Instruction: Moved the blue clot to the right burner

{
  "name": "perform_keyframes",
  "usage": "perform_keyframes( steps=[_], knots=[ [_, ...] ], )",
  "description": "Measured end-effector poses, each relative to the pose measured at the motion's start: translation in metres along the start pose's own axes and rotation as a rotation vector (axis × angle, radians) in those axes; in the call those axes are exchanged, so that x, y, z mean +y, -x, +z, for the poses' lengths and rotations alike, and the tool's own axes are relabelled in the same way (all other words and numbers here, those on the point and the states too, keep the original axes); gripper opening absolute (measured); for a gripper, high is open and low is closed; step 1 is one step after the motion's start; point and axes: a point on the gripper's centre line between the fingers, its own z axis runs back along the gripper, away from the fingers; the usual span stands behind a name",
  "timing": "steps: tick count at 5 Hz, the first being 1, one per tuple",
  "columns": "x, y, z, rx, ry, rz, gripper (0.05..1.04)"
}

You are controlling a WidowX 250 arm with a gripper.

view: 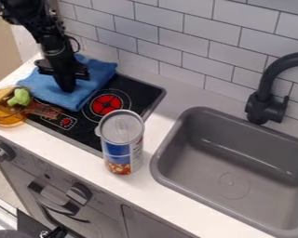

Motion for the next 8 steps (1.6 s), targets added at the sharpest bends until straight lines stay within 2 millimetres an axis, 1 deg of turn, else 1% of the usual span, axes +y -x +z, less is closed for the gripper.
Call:
perform_keyframes(
  steps=[1,2,3,4,5,6,7,8],
  knots=[
    [-0.016,-0.002,0.001,0.01,0.029,-0.04,0.053],
    [-0.034,0.0,0.001,0.042,0.061,-0.043,0.053],
    [-0.068,0.007,0.004,0.112,0.095,-0.017,0.053],
    [-0.094,0.01,0.004,0.136,0.111,-0.028,0.053],
    [-0.108,0.013,0.004,0.136,0.128,-0.048,0.053],
    [-0.117,0.012,0.004,0.121,0.146,-0.059,0.053],
    [-0.124,0.012,0.004,0.116,0.155,-0.064,0.053],
    [-0.124,0.013,0.005,0.092,0.131,-0.068,0.071]
  ],
)
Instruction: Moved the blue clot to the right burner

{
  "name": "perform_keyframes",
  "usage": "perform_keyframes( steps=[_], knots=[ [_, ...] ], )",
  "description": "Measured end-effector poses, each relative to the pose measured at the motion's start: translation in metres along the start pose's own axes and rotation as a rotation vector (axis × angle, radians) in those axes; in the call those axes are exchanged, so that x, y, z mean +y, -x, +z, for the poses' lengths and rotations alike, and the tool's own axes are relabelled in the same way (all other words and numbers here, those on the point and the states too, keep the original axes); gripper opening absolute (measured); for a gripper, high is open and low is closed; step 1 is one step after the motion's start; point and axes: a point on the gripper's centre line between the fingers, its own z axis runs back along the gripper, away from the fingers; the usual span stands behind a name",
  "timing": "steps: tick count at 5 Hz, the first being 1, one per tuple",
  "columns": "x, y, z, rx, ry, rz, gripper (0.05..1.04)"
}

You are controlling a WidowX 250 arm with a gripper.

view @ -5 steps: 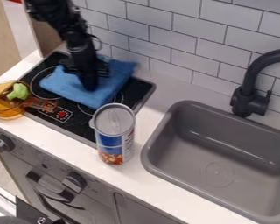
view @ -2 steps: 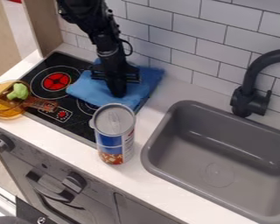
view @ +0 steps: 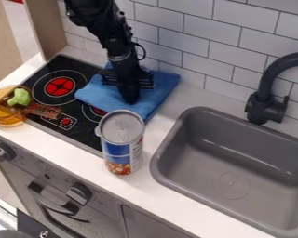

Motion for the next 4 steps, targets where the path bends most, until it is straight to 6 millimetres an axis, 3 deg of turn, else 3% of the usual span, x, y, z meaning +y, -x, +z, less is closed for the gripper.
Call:
perform_keyframes(
  steps=[1,2,4],
  knots=[
    [0.0,-0.001,0.005,-0.006,-0.033,0.012,0.196],
    [-0.001,-0.007,0.032,-0.048,-0.046,0.026,0.413],
    [0.01,0.0,0.085,-0.173,-0.021,-0.016,0.961]
  ],
)
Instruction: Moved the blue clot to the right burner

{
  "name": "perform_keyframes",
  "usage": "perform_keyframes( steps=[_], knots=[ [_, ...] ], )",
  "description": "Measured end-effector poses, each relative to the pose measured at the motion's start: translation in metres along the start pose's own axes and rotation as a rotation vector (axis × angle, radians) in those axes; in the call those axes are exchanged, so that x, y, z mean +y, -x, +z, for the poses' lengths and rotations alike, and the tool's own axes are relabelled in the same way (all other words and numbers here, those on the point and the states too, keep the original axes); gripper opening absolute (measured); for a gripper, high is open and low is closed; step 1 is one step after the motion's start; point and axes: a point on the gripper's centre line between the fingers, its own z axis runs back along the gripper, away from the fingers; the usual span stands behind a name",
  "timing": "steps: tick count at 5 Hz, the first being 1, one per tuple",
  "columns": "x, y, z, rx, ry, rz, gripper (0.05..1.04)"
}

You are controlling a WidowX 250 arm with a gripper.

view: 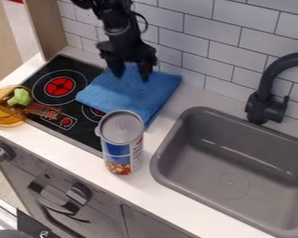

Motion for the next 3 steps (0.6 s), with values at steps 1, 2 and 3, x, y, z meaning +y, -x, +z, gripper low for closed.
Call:
perform_keyframes(
  steps=[1,2,3],
  knots=[
    [0.006,0.009,0.008,0.016,-0.013,-0.023,1.0],
    [0.018,0.017,0.01,0.039,-0.042,-0.038,1.001],
    [0.038,0.024,0.012,0.04,-0.074,-0.042,1.0]
  ],
)
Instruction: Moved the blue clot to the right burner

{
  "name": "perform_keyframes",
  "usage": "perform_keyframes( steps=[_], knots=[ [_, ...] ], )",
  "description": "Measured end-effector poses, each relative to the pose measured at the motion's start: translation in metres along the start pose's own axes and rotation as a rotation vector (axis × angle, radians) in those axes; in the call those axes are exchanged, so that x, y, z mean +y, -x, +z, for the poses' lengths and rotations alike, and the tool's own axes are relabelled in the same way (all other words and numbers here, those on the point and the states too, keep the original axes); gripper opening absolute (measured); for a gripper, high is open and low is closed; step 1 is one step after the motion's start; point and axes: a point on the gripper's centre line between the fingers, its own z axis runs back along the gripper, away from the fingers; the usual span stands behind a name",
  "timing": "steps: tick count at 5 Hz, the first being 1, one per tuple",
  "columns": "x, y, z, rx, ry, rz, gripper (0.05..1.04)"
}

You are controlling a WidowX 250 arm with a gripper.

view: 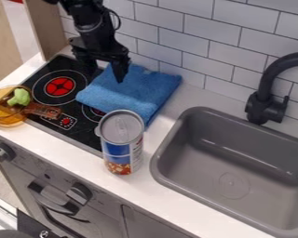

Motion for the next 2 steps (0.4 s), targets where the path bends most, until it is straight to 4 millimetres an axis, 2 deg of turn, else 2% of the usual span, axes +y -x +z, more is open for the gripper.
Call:
perform_keyframes(
  steps=[2],
  knots=[
    [0.067,0.03,0.007,0.048,-0.04,-0.013,1.0]
  ],
)
